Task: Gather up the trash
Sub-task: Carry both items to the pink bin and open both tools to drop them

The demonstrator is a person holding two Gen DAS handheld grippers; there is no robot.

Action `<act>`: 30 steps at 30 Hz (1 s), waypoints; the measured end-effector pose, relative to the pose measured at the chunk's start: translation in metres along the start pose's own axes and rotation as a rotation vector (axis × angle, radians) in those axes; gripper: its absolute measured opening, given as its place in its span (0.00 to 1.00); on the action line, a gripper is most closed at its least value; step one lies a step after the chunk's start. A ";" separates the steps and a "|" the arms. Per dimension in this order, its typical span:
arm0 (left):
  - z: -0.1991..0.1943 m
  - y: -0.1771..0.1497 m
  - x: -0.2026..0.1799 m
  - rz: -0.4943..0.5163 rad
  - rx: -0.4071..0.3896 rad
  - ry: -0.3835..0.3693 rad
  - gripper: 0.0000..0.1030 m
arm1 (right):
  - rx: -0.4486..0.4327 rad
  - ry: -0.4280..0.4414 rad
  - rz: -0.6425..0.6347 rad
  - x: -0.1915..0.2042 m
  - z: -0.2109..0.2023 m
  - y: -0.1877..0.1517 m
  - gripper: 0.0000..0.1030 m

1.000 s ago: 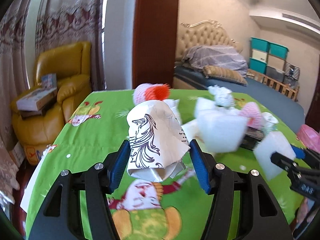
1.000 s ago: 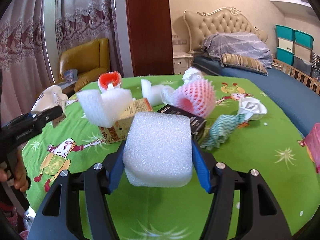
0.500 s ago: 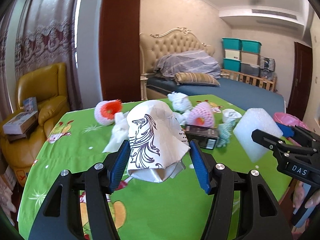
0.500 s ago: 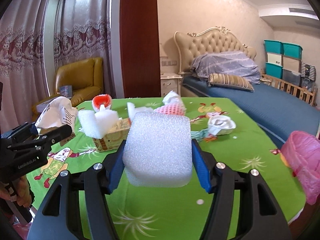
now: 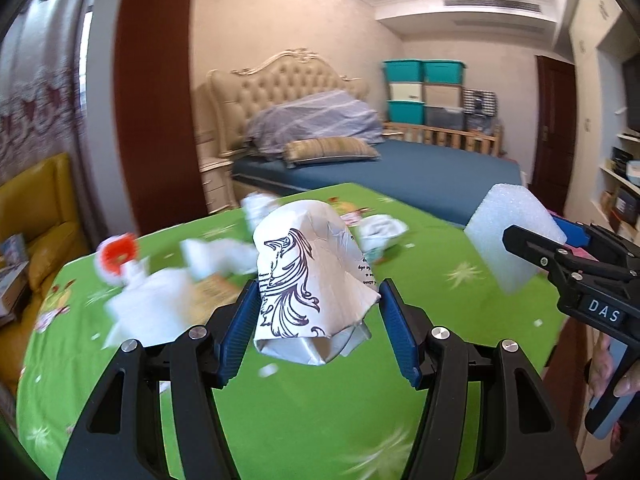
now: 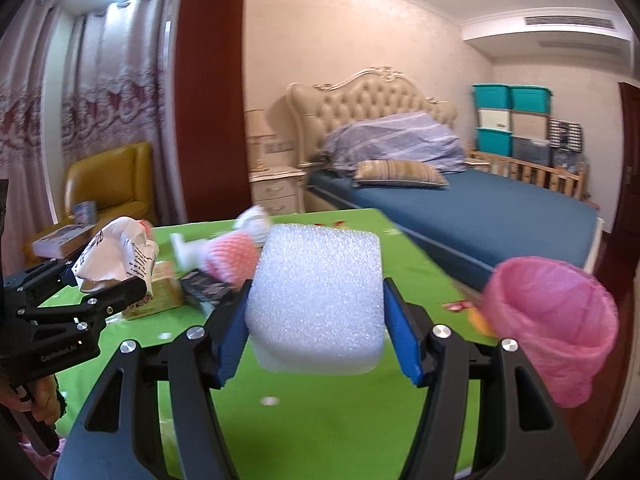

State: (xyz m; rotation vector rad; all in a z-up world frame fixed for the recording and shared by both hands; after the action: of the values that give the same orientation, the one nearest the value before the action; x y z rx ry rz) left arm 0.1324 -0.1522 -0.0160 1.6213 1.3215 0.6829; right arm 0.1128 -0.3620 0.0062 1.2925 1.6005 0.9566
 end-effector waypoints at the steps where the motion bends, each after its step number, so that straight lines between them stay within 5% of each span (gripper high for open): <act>1: 0.006 0.002 -0.009 0.008 0.004 -0.020 0.55 | -0.001 -0.018 0.001 -0.010 -0.002 -0.002 0.59; 14: 0.078 0.023 -0.154 0.124 0.075 -0.306 0.55 | 0.038 -0.282 -0.004 -0.167 -0.015 -0.041 0.59; 24: 0.162 0.039 -0.263 0.116 0.212 -0.491 0.55 | 0.120 -0.345 0.145 -0.289 0.003 -0.085 0.59; 30: 0.195 0.039 -0.312 0.130 0.253 -0.529 0.56 | 0.127 -0.356 0.156 -0.311 0.011 -0.091 0.60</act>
State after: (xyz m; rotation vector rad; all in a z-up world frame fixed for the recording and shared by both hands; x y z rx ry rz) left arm 0.2302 -0.5091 -0.0284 1.9331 0.9435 0.1355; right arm 0.1263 -0.6836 -0.0361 1.5946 1.3147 0.6763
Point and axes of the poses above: each gripper's, at about its wrist camera, not at the fingertips, and z roughly the way its jaws point, x to its left, y to its top, the point moved 3 cm from there along z, roughly the way its jaws point, and after that the axes turned 11 degrees about -z, right-handed, at the moved point
